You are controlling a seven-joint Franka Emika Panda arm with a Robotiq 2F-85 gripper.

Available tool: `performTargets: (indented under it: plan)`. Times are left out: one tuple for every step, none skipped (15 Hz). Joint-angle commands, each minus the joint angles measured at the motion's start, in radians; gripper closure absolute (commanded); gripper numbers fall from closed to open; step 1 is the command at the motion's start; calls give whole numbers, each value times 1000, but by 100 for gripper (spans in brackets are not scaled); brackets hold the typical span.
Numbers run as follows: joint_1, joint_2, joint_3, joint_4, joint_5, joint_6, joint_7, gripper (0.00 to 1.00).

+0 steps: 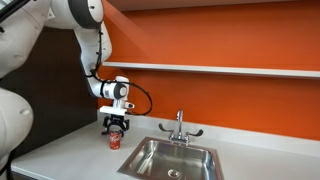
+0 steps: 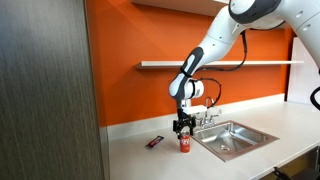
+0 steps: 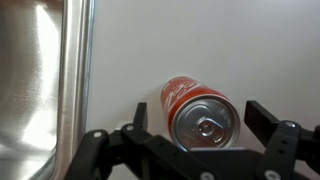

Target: Put the can in the sink

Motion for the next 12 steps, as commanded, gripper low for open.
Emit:
performTargets:
  plan:
    - [-14,19,14,37,-19,-14,8,0]
    - [-14,21,14,40,-19,-15,8,5]
    - [-14,24,14,43,-19,-15,8,26]
    - [-14,27,14,46,-18,-16,8,29]
    - [-14,30,14,49,-18,-17,9,31]
    - [-14,32,14,51,-18,-18,9,37]
    - [-14,33,14,53,-17,-19,10,45]
    - [-15,36,14,56,-14,-21,12,54]
    - [-16,36,13,60,-13,-24,13,61]
    - [-16,37,13,61,-13,-24,14,61]
    - [-17,39,13,63,-11,-25,16,61]
    - [-19,38,13,64,-8,-27,18,61]
